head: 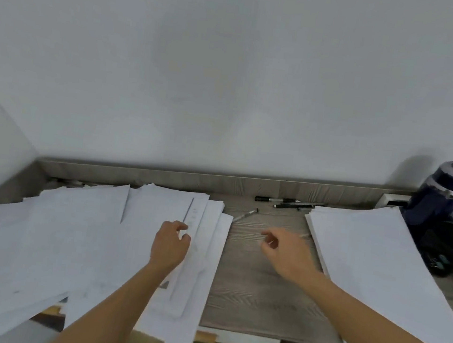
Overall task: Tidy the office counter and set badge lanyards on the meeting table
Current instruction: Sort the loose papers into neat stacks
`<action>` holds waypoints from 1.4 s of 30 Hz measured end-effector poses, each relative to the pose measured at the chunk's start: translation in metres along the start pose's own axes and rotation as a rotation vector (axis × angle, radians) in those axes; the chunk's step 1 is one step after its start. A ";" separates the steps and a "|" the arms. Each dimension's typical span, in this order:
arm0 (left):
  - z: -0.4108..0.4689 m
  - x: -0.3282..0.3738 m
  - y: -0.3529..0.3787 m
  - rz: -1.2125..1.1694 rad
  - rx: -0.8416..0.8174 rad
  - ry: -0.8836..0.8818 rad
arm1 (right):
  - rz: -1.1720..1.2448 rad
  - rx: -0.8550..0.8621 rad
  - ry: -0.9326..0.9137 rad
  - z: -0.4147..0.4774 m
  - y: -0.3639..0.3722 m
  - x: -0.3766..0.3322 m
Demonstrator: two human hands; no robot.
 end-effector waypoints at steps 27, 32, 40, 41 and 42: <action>0.018 -0.244 -0.159 0.382 -0.032 -0.121 | 0.698 -0.177 0.563 0.022 0.155 -0.152; 0.014 -0.268 -0.152 0.423 -0.206 -0.157 | 0.774 -0.006 0.566 0.029 0.121 -0.138; 0.018 -0.223 -0.125 0.271 -0.339 0.024 | 0.215 0.352 0.224 0.030 0.061 -0.159; 0.018 -0.219 -0.125 0.216 -0.312 0.026 | 0.216 0.409 0.159 0.025 0.053 -0.169; 0.019 -0.216 -0.127 0.147 -0.263 0.022 | 0.274 0.427 0.125 0.024 0.047 -0.175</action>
Point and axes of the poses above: each hand's wrist, its own z-axis towards the middle knuckle, its own y-axis out of the palm, x = y × z, the point moved 8 cm from there along z, towards the middle knuckle, and after that the axes turned 15 degrees about y, right-handed, at the moved point
